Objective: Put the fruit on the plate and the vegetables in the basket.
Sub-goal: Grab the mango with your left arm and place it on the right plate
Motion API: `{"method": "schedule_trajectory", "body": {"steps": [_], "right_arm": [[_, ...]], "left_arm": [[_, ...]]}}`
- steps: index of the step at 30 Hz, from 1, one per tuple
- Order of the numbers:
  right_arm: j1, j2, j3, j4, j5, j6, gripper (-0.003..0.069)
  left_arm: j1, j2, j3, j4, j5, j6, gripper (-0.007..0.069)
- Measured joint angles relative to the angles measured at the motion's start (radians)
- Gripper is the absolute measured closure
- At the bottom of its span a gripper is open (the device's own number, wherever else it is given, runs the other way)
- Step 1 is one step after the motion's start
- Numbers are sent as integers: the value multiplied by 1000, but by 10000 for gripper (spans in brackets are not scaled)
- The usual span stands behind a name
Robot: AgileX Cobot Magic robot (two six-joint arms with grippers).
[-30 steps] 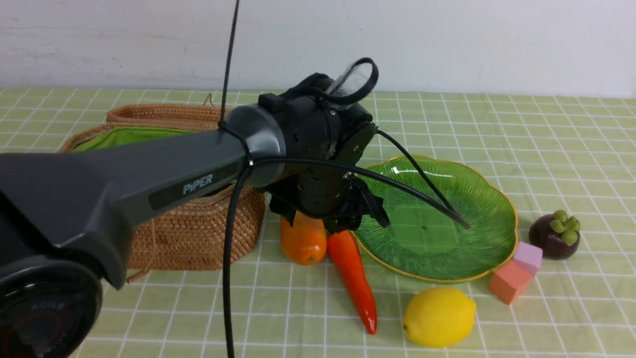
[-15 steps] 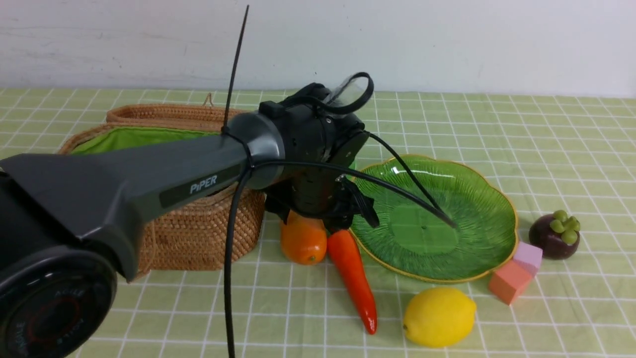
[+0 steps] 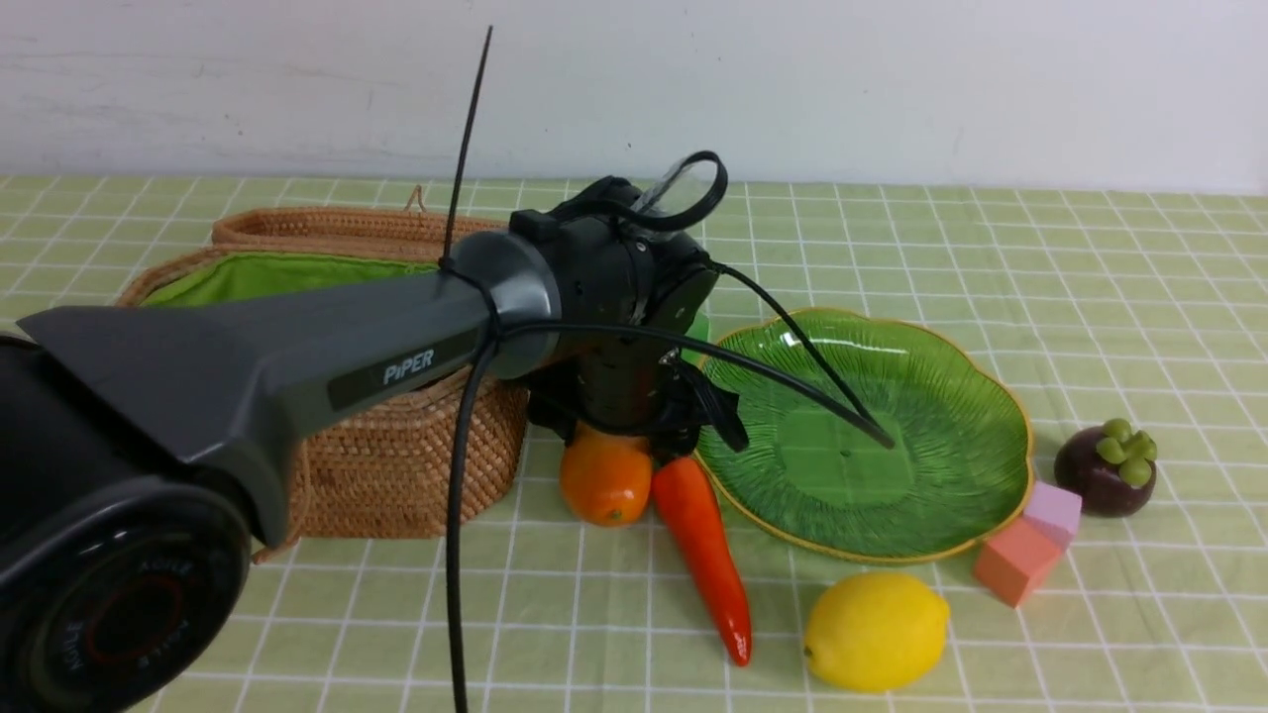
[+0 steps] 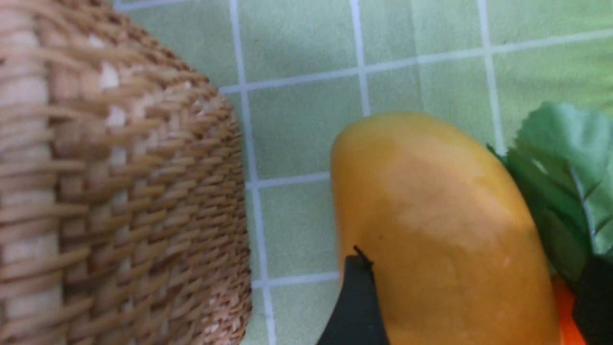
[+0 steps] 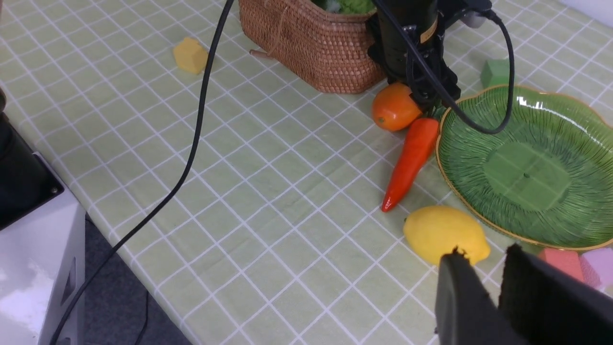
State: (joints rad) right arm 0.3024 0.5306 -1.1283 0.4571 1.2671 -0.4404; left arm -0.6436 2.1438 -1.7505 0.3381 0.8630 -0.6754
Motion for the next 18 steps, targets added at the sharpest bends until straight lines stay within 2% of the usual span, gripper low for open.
{"method": "schedule_trajectory", "body": {"steps": [5, 13, 18], "right_arm": [[0, 0, 0, 0, 0, -1, 514], [0, 0, 0, 0, 0, -2, 517], [0, 0, 0, 0, 0, -2, 517]], "left_arm": [[0, 0, 0, 0, 12, 3, 81], [0, 0, 0, 1, 23, 71, 81], [0, 0, 0, 1, 38, 37, 102]]}}
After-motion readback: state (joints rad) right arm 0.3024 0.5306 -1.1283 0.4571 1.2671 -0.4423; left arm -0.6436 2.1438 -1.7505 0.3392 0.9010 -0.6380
